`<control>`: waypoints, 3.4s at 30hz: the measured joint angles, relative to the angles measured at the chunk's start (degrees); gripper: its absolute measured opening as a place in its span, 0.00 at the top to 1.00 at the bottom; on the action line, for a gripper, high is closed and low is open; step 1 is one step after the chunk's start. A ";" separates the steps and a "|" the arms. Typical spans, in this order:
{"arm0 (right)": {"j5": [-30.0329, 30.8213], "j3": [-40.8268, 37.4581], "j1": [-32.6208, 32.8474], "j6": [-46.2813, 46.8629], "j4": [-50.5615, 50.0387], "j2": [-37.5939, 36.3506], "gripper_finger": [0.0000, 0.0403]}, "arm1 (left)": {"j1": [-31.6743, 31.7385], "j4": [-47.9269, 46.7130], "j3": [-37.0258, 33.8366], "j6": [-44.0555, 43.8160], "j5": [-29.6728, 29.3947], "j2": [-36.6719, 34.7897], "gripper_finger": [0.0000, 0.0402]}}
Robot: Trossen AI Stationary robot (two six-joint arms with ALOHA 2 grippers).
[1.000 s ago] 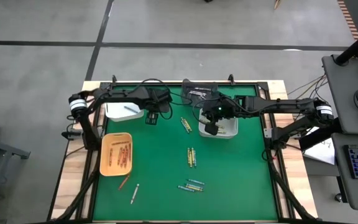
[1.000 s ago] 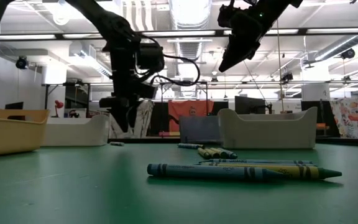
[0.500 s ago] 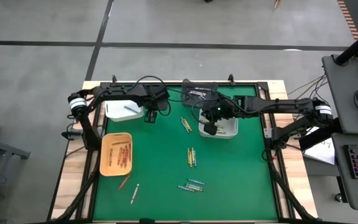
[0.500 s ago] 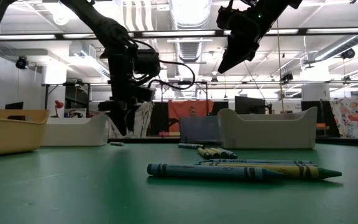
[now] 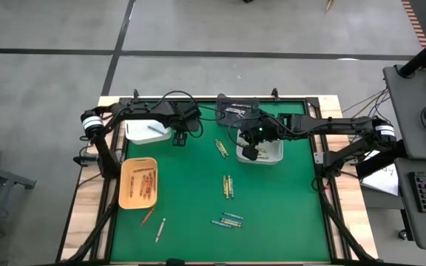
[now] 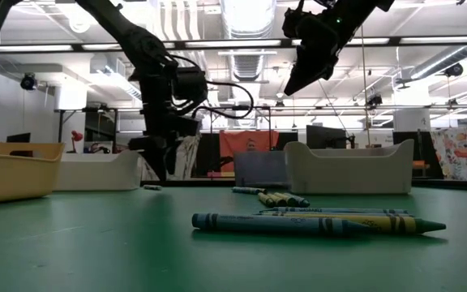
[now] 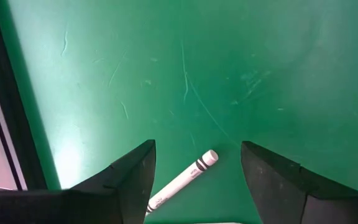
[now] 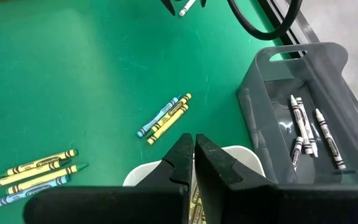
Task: Sort crayons
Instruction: Put the white crayon into the black bin
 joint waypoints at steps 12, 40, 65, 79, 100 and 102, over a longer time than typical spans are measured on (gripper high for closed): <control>-1.74 -0.58 -0.33 -5.30 14.88 1.86 0.98 | -0.48 0.45 0.85 -7.20 4.95 -10.01 0.46; -6.01 29.15 -7.43 -13.62 30.32 37.48 0.98 | -5.38 37.57 -22.34 -46.85 7.06 -55.98 0.46; -9.03 45.67 -7.72 -6.50 26.01 56.16 0.62 | -5.36 37.35 -24.52 -44.58 7.02 -60.34 0.46; -9.04 54.40 -7.55 -5.37 17.45 62.97 0.54 | -5.38 37.28 -24.59 -42.38 7.04 -60.29 0.46; -15.61 54.41 -8.90 -5.54 13.33 62.93 0.57 | -5.35 37.24 -24.61 -41.53 6.95 -60.22 0.46; -16.37 54.40 -8.86 -7.39 12.39 62.93 0.58 | -5.35 37.24 -24.61 -41.52 6.78 -59.92 0.46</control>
